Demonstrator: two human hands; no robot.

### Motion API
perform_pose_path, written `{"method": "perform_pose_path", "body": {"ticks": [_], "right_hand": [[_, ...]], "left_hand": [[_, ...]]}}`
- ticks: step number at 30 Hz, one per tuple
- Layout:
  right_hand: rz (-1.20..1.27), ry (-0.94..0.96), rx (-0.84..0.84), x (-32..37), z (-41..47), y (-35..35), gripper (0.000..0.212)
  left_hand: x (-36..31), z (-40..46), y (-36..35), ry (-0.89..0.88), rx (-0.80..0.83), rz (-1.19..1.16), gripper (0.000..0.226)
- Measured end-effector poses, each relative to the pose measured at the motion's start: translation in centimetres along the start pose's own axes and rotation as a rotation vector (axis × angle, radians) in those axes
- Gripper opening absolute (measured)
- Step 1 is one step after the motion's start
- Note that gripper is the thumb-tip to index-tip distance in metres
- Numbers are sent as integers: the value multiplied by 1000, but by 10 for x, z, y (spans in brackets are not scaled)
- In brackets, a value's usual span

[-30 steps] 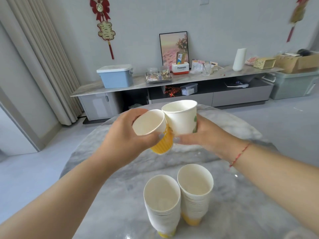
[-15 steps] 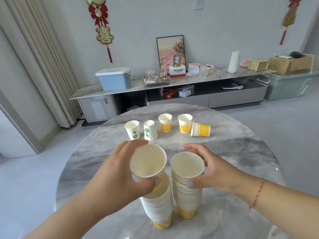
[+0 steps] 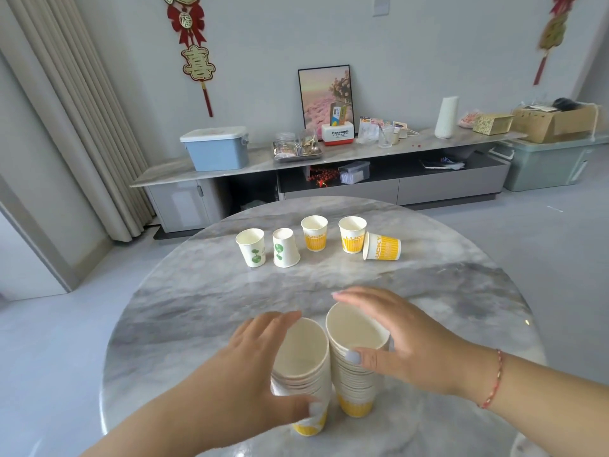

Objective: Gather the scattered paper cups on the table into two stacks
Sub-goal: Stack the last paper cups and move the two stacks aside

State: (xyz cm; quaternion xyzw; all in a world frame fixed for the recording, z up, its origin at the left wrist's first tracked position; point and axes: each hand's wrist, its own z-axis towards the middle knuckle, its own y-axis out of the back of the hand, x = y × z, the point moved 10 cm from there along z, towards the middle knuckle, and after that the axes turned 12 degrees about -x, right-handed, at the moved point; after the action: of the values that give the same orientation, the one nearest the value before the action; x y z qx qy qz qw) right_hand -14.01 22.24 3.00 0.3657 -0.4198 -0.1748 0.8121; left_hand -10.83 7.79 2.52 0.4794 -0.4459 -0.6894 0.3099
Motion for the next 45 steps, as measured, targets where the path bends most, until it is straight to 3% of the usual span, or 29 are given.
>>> {"method": "perform_pose_path", "body": {"ticks": [3, 6, 8, 11, 14, 19, 29, 32, 38, 45], "right_hand": [[62, -55, 4, -2, 4, 3, 81], [227, -163, -112, -16, 26, 28, 77], [279, -231, -172, -33, 44, 39, 63], [218, -325, -241, -74, 74, 45, 36], [158, -453, -260, -121, 100, 39, 37], [42, -577, -264, -181, 135, 18, 37], [-521, -417, -188, -226, 209, -13, 43], [-535, -456, -130, -236, 212, -26, 37], [-406, -415, -283, -223, 204, -15, 24], [-261, -78, -541, -107, 168, 62, 3]], "left_hand": [[5, 3, 2, 14, 30, -48, 94], [30, 26, 26, 106, -107, -182, 90], [50, 47, 35, 157, -184, -179, 88], [82, 79, 32, 244, -218, -107, 80], [106, 112, 23, 283, -237, -18, 69], [135, 165, 4, 324, -244, 113, 70], [218, 223, -10, 496, -362, 207, 37], [227, 229, -15, 482, -368, 227, 30], [217, 216, -2, 406, -493, 220, 23], [134, 139, 82, 139, -791, -15, 17]]}}
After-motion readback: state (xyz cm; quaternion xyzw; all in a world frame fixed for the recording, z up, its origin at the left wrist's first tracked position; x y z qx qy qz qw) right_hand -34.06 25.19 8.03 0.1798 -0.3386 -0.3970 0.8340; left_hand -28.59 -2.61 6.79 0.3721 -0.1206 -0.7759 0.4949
